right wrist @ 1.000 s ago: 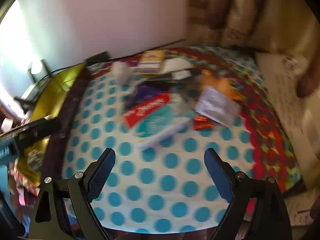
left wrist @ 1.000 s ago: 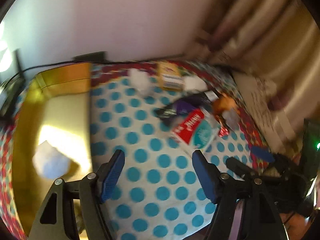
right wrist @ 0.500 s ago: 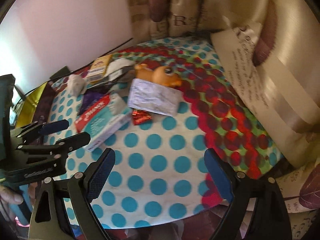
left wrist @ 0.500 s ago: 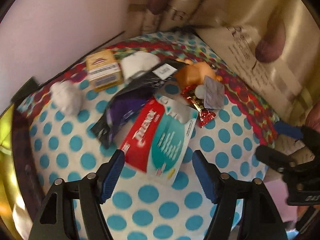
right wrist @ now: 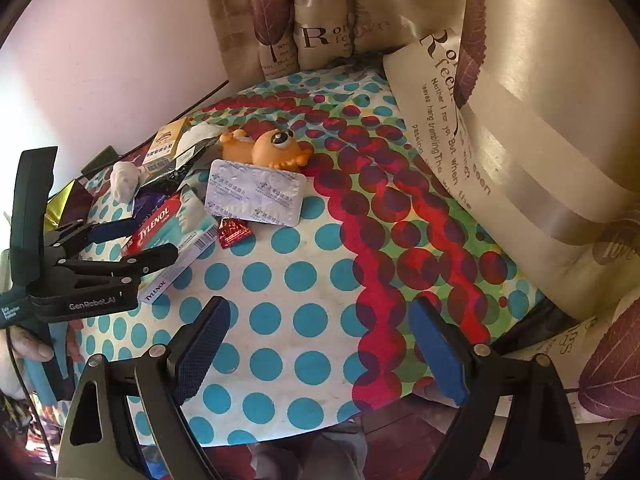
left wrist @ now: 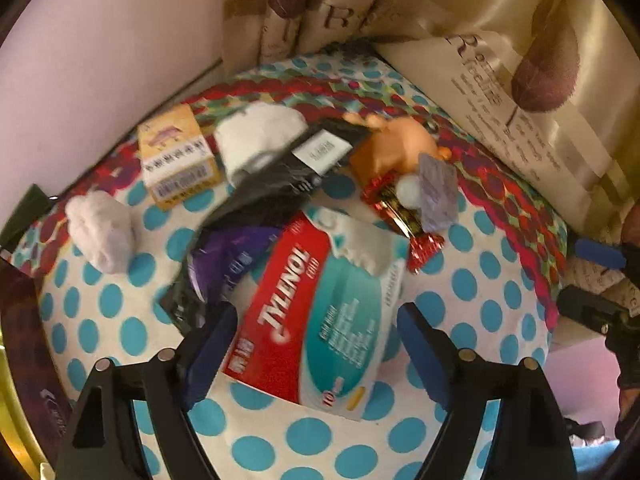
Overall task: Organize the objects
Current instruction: 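Grasp the Tylenol box with the left gripper, then lift the Tylenol box with the left gripper while the right gripper grasps the orange-capped bottle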
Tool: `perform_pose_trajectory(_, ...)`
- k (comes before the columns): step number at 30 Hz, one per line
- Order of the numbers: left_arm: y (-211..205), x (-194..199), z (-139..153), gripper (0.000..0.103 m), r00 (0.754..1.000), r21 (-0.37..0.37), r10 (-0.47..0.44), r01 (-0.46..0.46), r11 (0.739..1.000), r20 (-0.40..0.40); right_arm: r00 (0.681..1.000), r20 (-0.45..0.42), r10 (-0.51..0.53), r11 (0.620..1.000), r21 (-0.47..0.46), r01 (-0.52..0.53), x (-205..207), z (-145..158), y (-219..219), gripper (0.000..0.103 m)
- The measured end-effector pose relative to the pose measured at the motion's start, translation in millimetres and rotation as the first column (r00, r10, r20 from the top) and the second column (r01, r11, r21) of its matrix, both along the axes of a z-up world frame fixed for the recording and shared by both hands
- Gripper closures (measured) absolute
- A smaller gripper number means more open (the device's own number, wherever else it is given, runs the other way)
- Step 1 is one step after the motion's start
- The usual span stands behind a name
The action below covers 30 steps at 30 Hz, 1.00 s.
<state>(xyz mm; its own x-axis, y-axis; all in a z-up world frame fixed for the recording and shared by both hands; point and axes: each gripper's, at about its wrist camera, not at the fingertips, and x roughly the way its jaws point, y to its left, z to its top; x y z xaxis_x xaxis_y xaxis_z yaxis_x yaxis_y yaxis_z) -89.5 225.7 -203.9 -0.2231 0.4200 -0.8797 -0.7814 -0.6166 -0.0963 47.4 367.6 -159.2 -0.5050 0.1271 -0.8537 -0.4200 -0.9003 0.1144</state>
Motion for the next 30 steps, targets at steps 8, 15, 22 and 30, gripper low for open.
perform_pose_trajectory(8, 1.9, 23.0, -11.3, 0.017, 0.995, -0.031, 0.073, -0.075, 0.997, -0.075, 1.0, -0.001, 0.014, 1.0, 0.005, -0.014, -3.5, 0.0, 0.8, 0.014)
perform_pose_trajectory(15, -19.4, 35.4, -13.9, 0.02, 0.972, 0.037, 0.194, -0.191, 0.981, -0.13, 0.999, 0.001, 0.036, 0.999, -0.001, -0.036, -8.0, -3.1, 1.0, 0.014)
perform_pose_trajectory(22, -59.4, 54.0, -13.6, 0.021, 0.946, 0.085, 0.276, -0.265, 0.96, -0.17, 0.988, -0.028, 0.15, 0.989, 0.01, -0.15, -18.1, -5.7, -10.0, 0.014)
perform_pose_trajectory(30, -75.7, 59.0, -14.7, 0.021, 0.937, 0.082, 0.31, -0.301, 0.95, -0.163, 0.948, -0.007, 0.32, 0.943, 0.104, -0.317, -52.7, -9.3, -20.6, 0.014)
